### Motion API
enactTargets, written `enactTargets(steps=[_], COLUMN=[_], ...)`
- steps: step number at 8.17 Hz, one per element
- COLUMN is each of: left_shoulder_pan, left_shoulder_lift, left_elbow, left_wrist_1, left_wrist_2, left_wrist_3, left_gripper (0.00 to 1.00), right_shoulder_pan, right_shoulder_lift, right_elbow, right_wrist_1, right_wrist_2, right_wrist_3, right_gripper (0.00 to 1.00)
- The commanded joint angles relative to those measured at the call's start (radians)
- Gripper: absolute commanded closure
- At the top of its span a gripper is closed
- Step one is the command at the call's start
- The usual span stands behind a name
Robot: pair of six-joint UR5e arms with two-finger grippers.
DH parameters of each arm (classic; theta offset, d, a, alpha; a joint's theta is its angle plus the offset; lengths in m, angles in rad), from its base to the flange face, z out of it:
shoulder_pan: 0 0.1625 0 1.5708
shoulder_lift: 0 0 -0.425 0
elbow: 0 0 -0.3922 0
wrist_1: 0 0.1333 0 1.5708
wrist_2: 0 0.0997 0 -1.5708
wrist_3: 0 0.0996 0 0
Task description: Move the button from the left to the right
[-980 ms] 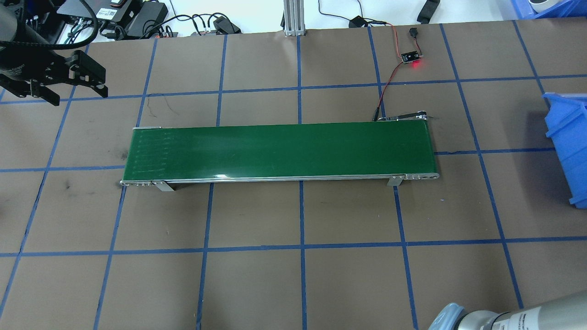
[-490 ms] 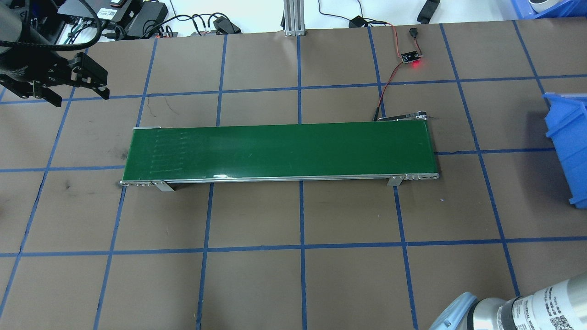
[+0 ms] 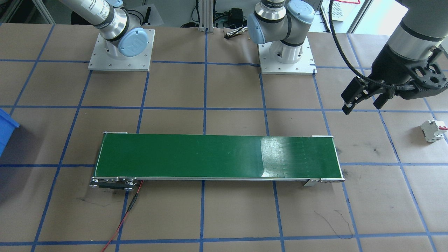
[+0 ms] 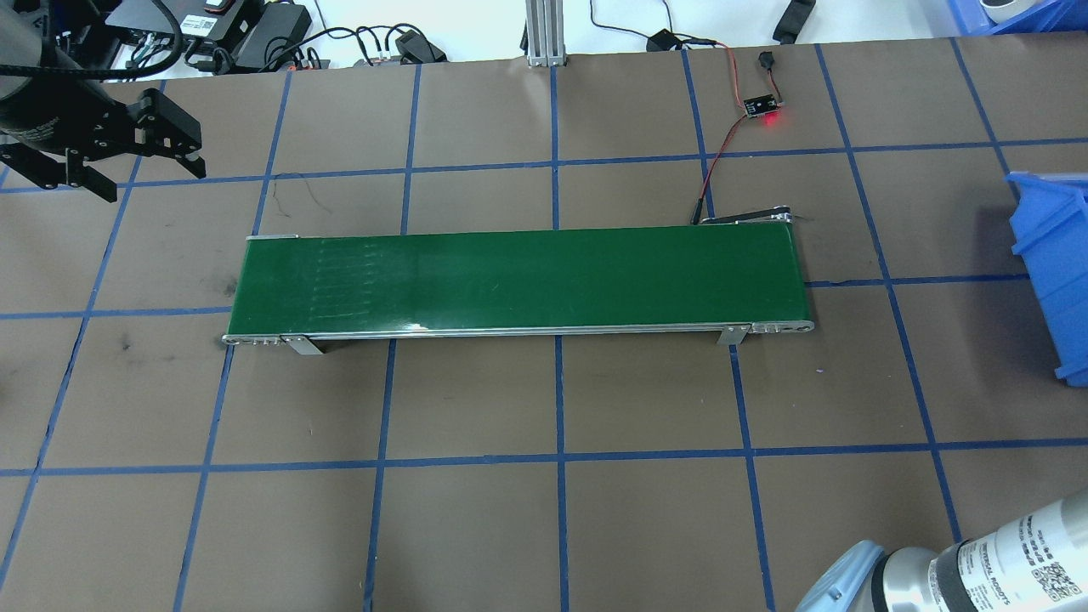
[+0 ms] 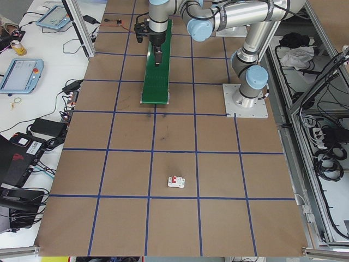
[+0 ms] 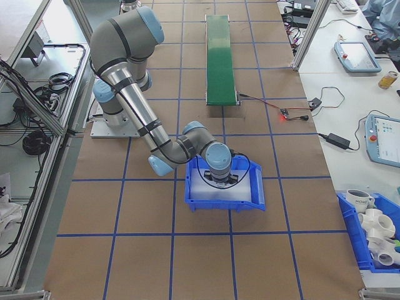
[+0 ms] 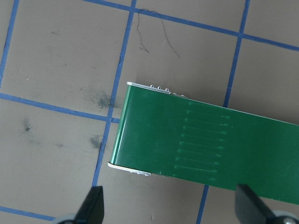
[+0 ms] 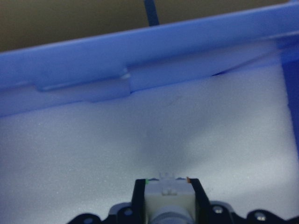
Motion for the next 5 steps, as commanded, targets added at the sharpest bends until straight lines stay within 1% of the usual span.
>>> enactTargets(steps=[1, 2, 3, 5], left_shoulder_pan=[-0.007, -0.007, -0.016, -0.021], left_shoulder_lift=[-0.007, 0.020, 0.005, -0.001], left_elbow=[0.007, -0.002, -0.010, -0.004], left_wrist_1=[0.004, -0.010, -0.015, -0.015], left_wrist_2=[0.011, 0.037, 0.027, 0.025], left_wrist_3=[-0.018, 0.021, 0.007, 0.026], left_gripper=[0.00, 0.00, 0.00, 0.00], right_shoulder_pan=[0.000, -0.002, -0.002, -0.002], right_shoulder_lift=[-0.015, -0.055, -0.120, -0.237], right_elbow=[0.007, 0.007, 0.007, -0.007], right_wrist_1=[0.021, 0.020, 0.030, 0.114], right_wrist_2=[0.000, 0.003, 0.001, -0.006], right_wrist_3=[0.007, 0.024, 0.063, 0.123], right_gripper=[0.00, 0.00, 0.00, 0.00])
